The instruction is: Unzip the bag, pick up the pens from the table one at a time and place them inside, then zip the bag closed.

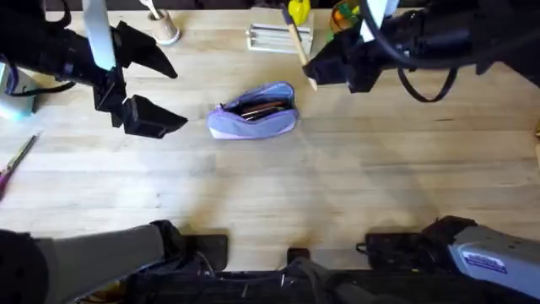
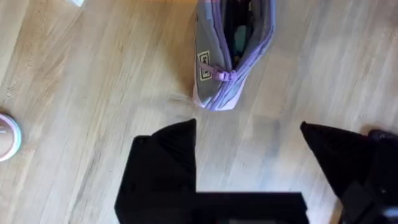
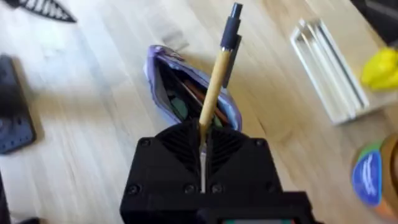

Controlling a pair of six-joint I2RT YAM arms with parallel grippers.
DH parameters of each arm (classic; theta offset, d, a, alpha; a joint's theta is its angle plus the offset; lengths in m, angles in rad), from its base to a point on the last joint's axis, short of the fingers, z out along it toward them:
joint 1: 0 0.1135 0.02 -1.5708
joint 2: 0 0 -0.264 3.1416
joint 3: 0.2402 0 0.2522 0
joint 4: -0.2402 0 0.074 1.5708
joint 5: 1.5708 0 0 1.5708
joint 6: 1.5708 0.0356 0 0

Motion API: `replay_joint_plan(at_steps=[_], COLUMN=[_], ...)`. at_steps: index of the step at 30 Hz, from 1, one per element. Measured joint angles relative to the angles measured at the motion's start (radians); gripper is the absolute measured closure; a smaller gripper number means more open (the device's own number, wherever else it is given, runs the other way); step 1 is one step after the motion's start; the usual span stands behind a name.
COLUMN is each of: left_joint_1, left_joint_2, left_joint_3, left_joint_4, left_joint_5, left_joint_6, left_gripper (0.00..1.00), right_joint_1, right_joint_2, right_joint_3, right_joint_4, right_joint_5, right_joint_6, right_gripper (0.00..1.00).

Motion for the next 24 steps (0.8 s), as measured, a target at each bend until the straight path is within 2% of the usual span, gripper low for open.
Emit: replay_joint_plan(at_steps=[6, 12, 18, 24], left_joint_1=[0.0, 0.0, 0.0, 0.0], left_joint_2=[0.0, 0.0, 0.0, 0.0], left_joint_3=[0.0, 0.0, 0.0, 0.0], left_joint_4=[0.0, 0.0, 0.0, 0.0], left_joint_5=[0.0, 0.0, 0.0, 0.0], left_joint_6=[0.0, 0.0, 0.0, 0.0], left_gripper=[0.007, 0.007, 0.007, 0.007], right_joint_1=[0.033, 0.057, 0.057, 0.057], right_joint_2=[0.05, 0.182, 0.345, 0.431], right_joint_3=[0.0, 0.0, 0.0, 0.0], right_joint_4=[0.038, 0.048, 0.055, 0.091], right_joint_5=[-0.191, -0.252, -0.213, -0.178], right_joint_6=[-0.454, -0.778, -1.007, -1.111], right_gripper=[0.968, 0.97, 0.97, 0.97])
